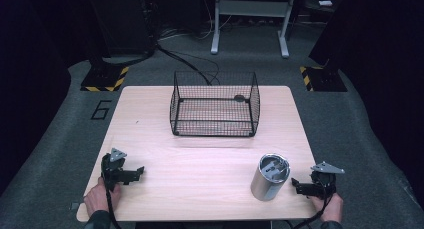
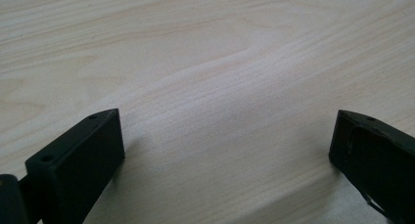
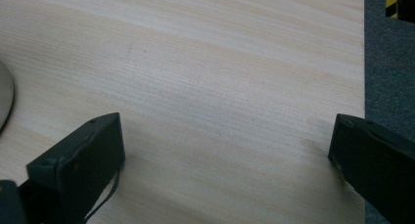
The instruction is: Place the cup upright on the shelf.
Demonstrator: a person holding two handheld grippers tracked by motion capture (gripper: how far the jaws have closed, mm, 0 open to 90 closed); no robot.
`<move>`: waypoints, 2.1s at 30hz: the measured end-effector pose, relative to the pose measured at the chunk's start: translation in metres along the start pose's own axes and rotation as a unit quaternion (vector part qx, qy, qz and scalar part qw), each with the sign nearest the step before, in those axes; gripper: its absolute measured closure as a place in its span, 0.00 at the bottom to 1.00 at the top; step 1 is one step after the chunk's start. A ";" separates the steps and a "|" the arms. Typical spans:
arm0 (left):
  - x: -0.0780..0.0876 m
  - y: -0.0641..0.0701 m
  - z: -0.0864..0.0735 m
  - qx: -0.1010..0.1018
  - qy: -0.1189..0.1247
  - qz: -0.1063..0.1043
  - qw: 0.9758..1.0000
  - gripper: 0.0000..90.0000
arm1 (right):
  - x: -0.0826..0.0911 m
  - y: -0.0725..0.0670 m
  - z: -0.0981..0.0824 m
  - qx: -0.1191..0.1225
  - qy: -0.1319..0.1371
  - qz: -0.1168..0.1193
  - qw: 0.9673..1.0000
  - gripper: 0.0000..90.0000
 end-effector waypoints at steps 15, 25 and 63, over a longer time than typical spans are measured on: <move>0.000 0.000 0.000 0.000 0.001 0.000 1.000 0.00 | 0.000 0.000 0.000 0.004 -0.005 -0.001 1.000 0.00; 0.002 -0.001 -0.001 -0.009 -0.010 -0.004 1.000 0.00 | 0.005 -0.004 0.007 0.003 -0.007 0.028 1.000 0.00; 0.002 -0.001 -0.001 -0.008 -0.010 -0.003 1.000 0.00 | 0.047 -0.116 0.044 0.099 0.028 0.175 0.979 0.00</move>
Point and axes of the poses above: each handheld gripper's, and its own axes: x roughly backward along the jaws, z roughly out of its top, y roughly to its right, the point moved 6 cm from there along -x, roughly forward along the jaws, and after that the axes turned 15 degrees about z, right-handed, at the moved point
